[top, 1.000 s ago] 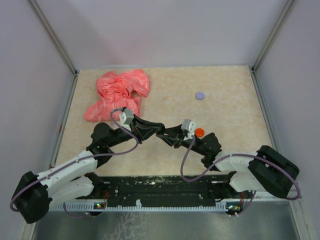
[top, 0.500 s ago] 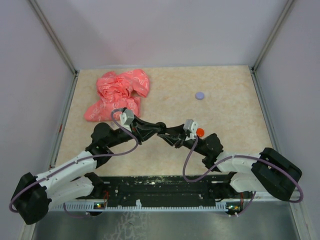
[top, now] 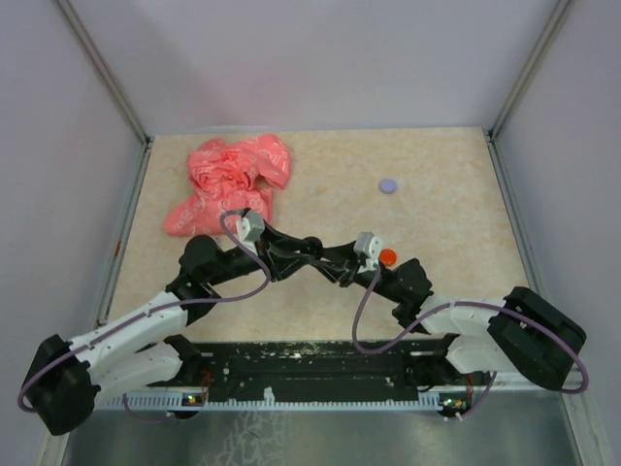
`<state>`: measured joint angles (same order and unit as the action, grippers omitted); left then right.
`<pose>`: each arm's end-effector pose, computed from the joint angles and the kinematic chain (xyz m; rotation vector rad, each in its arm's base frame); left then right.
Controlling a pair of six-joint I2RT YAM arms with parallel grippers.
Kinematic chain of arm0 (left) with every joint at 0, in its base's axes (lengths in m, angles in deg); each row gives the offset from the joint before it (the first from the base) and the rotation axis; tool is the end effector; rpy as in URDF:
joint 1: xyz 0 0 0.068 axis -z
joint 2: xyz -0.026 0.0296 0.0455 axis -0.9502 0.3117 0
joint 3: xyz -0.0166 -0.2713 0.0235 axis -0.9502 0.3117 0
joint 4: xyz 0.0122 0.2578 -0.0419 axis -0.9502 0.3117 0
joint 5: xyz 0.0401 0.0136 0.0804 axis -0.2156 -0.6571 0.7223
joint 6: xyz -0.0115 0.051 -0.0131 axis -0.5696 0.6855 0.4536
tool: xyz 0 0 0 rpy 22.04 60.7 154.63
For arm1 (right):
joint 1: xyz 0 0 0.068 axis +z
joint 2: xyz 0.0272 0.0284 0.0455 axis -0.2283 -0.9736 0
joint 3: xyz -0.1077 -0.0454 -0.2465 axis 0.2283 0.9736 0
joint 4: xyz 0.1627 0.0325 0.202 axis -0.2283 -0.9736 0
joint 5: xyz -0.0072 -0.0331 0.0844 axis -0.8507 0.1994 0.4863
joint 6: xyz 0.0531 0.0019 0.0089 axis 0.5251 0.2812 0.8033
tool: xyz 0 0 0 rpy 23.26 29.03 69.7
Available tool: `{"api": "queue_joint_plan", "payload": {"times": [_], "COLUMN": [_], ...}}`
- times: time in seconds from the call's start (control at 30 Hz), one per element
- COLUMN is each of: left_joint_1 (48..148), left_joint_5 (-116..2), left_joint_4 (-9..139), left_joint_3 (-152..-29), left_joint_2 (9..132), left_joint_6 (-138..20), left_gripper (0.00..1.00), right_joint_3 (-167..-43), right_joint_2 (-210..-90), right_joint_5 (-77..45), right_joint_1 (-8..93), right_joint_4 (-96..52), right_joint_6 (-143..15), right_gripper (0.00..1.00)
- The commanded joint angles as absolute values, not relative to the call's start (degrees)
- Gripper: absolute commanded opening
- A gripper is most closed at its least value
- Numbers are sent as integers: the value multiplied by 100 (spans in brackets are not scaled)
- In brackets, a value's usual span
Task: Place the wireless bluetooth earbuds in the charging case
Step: Place the earbud in the charging case.
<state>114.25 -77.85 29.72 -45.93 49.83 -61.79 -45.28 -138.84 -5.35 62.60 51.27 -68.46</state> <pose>0.1488 -0.1591 0.2894 0.7891 1.3001 -1.1508 0.1371 0.1766 0.2326 -0.7757 1.0717 0.9663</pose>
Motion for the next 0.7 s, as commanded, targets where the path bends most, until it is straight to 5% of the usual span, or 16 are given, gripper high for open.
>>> {"api": "queue_joint_plan", "payload": {"times": [0.0, 0.33, 0.67], "left_joint_1": [11472, 11473, 11470], "left_joint_5": [-7903, -8042, -8703], "left_joint_4": [3700, 4679, 5094], "left_joint_3": [-4860, -5278, -5478], "left_joint_2": [4910, 4826, 5273], "left_joint_6": [-6192, -6084, -5780], "left_gripper": [49, 66, 70], "right_joint_3": [-4622, -4634, -4559], "right_joint_2": [-13766, -13670, -13591], "right_joint_5": [-617, -735, -607], "right_joint_1": [6312, 6312, 6314], "right_joint_4": [5606, 4946, 4872], "right_joint_6": [-7103, -7732, -8057], "right_gripper": [0, 0, 0]}}
